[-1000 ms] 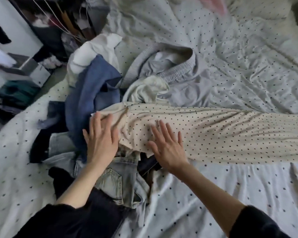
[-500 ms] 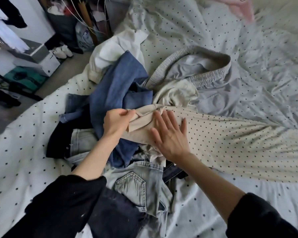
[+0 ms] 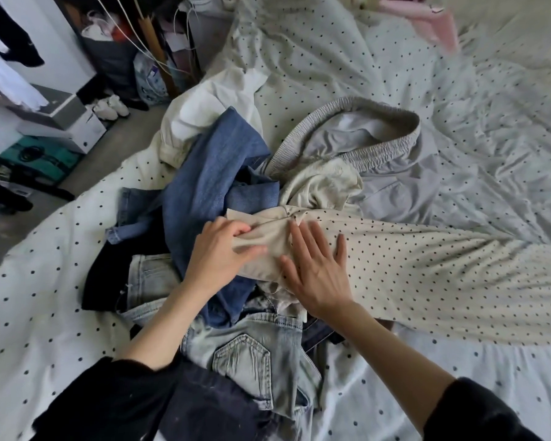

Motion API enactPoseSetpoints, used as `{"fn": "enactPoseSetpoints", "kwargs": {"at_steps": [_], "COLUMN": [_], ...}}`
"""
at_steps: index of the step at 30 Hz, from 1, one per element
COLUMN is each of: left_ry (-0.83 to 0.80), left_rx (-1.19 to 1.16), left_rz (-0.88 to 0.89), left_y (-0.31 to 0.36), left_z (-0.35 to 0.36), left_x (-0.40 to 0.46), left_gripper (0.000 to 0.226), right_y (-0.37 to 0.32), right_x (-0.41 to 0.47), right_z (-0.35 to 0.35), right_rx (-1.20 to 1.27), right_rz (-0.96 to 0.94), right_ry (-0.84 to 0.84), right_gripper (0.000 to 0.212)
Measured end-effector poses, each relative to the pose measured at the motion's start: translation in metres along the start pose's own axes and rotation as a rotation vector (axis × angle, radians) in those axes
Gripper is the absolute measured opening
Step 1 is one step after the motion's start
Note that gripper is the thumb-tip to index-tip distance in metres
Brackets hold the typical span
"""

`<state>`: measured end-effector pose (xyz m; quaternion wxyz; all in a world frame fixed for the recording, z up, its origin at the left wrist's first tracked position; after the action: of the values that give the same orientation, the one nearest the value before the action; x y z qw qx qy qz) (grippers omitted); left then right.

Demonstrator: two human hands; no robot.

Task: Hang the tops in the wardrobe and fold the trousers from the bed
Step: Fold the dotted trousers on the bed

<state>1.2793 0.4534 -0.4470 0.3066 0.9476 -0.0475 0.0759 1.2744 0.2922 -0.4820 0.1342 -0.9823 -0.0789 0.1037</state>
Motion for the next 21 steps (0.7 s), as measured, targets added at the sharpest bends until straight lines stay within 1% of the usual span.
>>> {"fn": "enactPoseSetpoints", "kwargs": {"at_steps": [2,3,5,7,9,11,17,19,21], "left_ry": [0.069,0.053,-0.094,-0.221,-0.288,-0.292,-0.067,0.027,0.156], "left_rx": [-0.094,-0.124,-0.142,-0.187,-0.183,-0.14,-0.128,-0.28,-0.532], "left_rz": [-0.069,-0.103,-0.185,-0.229,-0.22,-0.197,-0.174,-0.232,-0.371], "left_y": [-0.007,-0.011,-0.021,-0.027,-0.029,-0.033,-0.026,-0.025,-0.031], "left_z": [-0.01,-0.01,0.0,0.008,0.009,0.004,-0.022,-0.023,-0.023], "left_x": [0.007,0.012,0.019,0.018,0.012,0.009,0.02,0.024,0.021], "left_gripper": [0.031,0.026,0.019,0.016,0.014,0.008,0.009,0.007,0.009], "right_y": [0.0,0.0,0.0,0.001,0.001,0.001,-0.001,-0.002,-0.002], "right_x": [0.001,0.001,-0.001,-0.002,-0.001,-0.002,-0.004,-0.005,-0.005], "right_z": [-0.001,-0.002,-0.001,-0.001,-0.001,0.001,0.004,0.004,0.003], "right_rx": [0.005,-0.003,-0.016,-0.02,-0.029,-0.044,-0.095,-0.1,-0.106], "right_rz": [0.001,-0.001,-0.007,-0.008,-0.008,-0.008,-0.012,-0.017,-0.021], "right_ry": [0.017,0.026,0.027,0.021,0.016,0.008,0.013,0.012,0.018], "right_gripper": [0.067,0.068,0.068,0.066,0.062,0.06,0.06,0.06,0.06]}}
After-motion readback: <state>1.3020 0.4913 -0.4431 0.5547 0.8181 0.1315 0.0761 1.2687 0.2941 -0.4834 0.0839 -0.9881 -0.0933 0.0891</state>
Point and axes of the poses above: each hand's wrist, its own x-axis towards the middle knuckle, its own z-axis out of the palm, y = z × x, the point moved 10 cm from there along x, towards the middle knuckle, and after that the axes turned 13 degrees about z, right-handed, at the moved point
